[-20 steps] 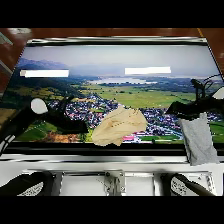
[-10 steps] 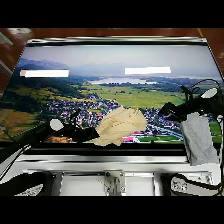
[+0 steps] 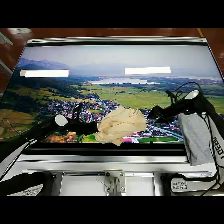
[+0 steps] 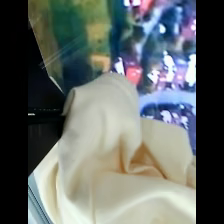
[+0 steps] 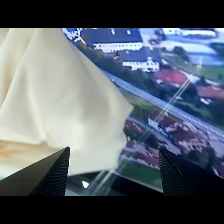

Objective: Fold the shirts.

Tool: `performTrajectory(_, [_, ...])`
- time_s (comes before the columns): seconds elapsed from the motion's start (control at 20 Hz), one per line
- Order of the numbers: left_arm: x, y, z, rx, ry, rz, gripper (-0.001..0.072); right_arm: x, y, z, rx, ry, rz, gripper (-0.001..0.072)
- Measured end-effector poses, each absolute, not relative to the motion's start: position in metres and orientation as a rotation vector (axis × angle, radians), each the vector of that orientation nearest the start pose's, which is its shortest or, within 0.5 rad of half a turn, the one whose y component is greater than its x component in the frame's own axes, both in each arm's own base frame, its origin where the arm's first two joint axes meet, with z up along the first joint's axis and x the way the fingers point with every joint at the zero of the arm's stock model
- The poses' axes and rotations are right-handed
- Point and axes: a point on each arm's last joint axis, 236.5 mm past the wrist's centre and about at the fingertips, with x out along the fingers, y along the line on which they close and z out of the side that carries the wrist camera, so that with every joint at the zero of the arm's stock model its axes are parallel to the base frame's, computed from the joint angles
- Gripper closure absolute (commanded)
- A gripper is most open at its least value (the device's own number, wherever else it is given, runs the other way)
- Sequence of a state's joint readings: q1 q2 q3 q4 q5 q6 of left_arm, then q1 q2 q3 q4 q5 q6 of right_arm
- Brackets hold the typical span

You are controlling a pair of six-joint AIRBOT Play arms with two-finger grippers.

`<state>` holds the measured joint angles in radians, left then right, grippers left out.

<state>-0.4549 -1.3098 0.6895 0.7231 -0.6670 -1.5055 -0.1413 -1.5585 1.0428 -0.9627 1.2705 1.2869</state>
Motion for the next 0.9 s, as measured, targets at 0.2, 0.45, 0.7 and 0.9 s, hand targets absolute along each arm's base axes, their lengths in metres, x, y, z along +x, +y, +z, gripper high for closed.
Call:
performTrajectory(0.2, [0.285,-0.262,-0.077,-0.553,1.341,-0.455,0.0674,0.338,0.108,-0.105,0.528,1.622,0.409,0.0259])
performTrajectory(0.45, [0.292,-0.264,-0.059,-0.523,1.283,-0.496,0.0676,0.345,0.122,-0.11,0.53,1.605,0.402,0.0647])
performTrajectory(0.7, [0.333,-0.258,0.03,-0.407,1.04,-0.587,0.0676,0.379,0.126,-0.032,0.398,1.38,0.509,0.0647])
performTrajectory(0.9, [0.365,-0.234,0.206,-0.297,0.613,-0.645,0.0676,0.407,0.127,0.12,0.221,0.985,0.585,0.0647])
